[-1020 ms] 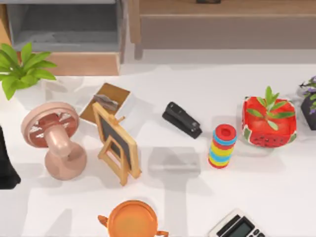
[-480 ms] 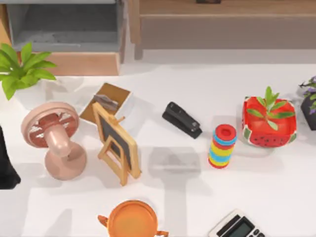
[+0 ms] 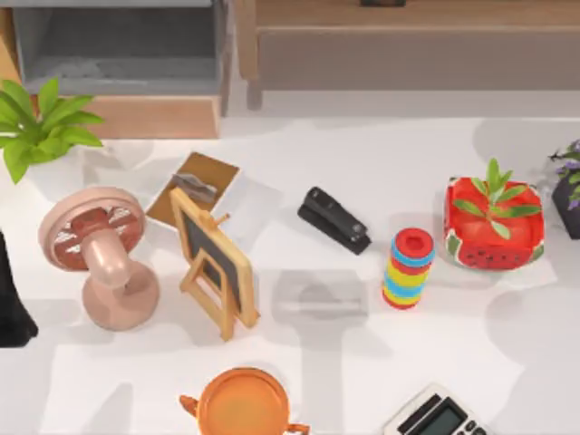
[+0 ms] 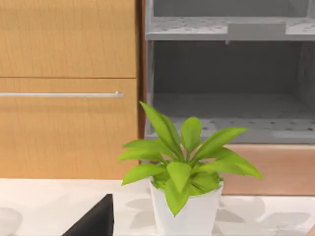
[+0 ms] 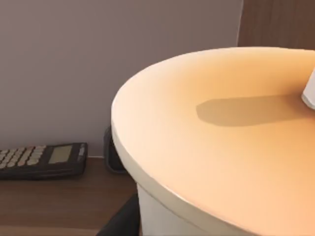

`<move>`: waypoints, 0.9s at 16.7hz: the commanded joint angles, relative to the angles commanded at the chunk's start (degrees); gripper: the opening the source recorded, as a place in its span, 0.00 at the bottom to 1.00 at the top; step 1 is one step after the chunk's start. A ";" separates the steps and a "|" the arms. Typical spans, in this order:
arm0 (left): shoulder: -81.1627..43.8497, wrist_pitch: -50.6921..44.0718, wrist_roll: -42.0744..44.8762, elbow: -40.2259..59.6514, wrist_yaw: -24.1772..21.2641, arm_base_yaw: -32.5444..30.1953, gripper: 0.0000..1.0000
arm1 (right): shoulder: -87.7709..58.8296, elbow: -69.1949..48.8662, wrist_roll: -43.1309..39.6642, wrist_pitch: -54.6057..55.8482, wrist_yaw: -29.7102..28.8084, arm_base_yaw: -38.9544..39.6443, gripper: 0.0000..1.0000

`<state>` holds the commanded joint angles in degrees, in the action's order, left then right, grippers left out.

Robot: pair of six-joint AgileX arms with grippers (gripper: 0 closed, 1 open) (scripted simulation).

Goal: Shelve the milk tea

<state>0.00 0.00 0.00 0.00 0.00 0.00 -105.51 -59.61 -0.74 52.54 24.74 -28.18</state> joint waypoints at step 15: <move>0.00 0.00 0.00 0.00 0.00 0.00 1.00 | 2.35 -18.15 0.08 -31.39 -11.33 12.95 0.00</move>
<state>0.00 0.00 0.00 0.00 0.00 0.00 -103.16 -77.76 -0.66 21.16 13.41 -15.23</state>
